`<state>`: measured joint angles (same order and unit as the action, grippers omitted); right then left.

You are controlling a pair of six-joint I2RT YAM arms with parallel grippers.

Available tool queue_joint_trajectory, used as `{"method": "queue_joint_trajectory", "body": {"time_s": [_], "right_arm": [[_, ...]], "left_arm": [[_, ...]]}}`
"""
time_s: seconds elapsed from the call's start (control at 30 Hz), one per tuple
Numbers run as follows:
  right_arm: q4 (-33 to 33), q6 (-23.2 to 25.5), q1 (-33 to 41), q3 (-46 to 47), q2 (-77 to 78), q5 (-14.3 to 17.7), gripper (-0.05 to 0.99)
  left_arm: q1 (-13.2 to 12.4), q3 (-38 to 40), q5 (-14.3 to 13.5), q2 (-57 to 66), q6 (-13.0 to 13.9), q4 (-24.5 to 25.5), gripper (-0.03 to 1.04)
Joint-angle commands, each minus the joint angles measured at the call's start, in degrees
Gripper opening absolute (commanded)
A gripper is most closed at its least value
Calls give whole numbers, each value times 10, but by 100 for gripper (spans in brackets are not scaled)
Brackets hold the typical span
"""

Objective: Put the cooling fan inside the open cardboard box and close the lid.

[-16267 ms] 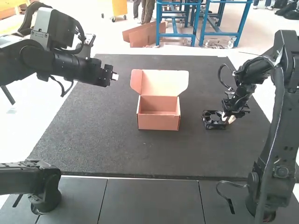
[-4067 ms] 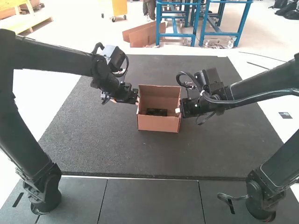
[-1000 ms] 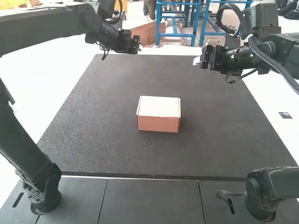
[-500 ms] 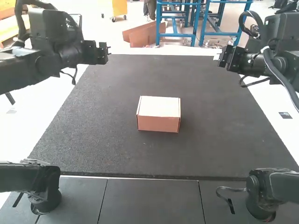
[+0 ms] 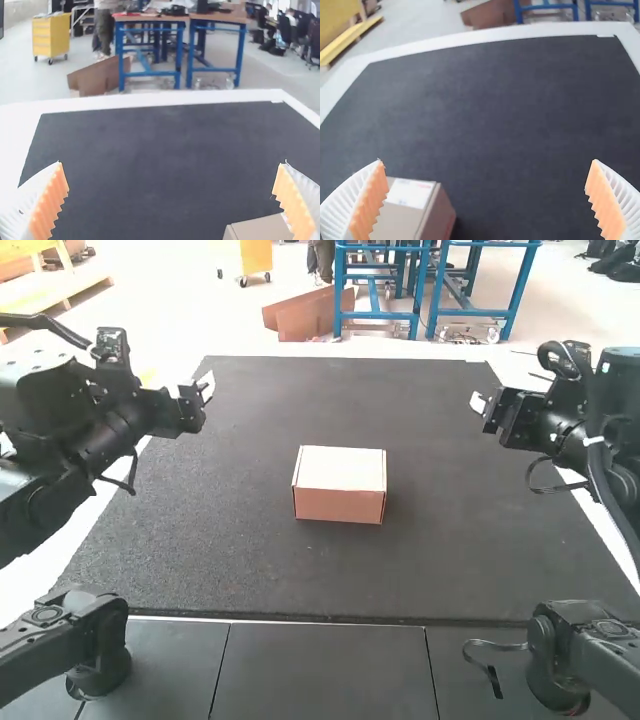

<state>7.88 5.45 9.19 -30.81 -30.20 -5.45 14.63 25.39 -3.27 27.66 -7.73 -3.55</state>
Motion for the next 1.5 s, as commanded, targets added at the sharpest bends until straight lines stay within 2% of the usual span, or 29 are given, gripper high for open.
{"method": "queue_joint_trajectory", "body": {"time_s": [0.0, 0.2, 0.23, 0.37, 0.47, 0.6, 0.7, 0.8, 0.87, 0.93, 1.03, 1.1, 1.13, 1.23, 1.33, 1.37, 1.47], "right_arm": [[-18, -7, -5, 29, 21, 18, 90], [-88, -8, -8, 102, 80, 22, 90], [-96, -8, -10, 112, 92, 27, 90], [-145, -3, -13, 134, 128, 50, 90], [-185, -22, -13, 157, 140, 71, 90], [-203, -35, -10, 187, 170, 74, 90], [-204, -52, -12, 211, 189, 74, 90], [-202, -67, -13, 236, 211, 67, 90], [-203, -69, -11, 254, 228, 67, 90], [-204, -72, -7, 270, 245, 71, 91], [-235, -74, -5, 290, 270, 113, 91], [-233, -76, -5, 296, 291, 109, 91], [-223, -75, -5, 299, 298, 101, 91], [-195, -18, -7, 306, 302, 72, 91], [-164, -2, -7, 306, 302, 56, 91], [-158, -3, -8, 306, 302, 49, 91], [-132, -3, -8, 306, 302, 55, 91]], "left_arm": [[-5, -21, -20, -42, 15, -11, 97], [-6, -73, -35, -125, 35, -21, 97], [-7, -82, -35, -139, 42, -32, 97], [-7, -121, -36, -190, 43, -59, 97], [-7, -151, -39, -239, 43, -72, 97], [-7, -173, -36, -277, 45, -81, 97], [-10, -182, -36, -277, 57, -88, 97], [-24, -190, -33, -277, 57, -97, 97], [-36, -190, 4, -277, 56, -87, 97], [-47, -190, 25, -277, 56, -82, 97], [-61, -197, 25, -277, 62, -75, 97], [-69, -213, 24, -277, 80, -88, 97], [-74, -223, 25, -277, 80, -98, 97], [-96, -255, 24, -277, 77, -128, 97], [-127, -254, 31, -277, 59, -69, 97], [-137, -254, 50, -277, 54, -50, 97], [-158, -254, 57, -277, 49, 0, 97]]}}
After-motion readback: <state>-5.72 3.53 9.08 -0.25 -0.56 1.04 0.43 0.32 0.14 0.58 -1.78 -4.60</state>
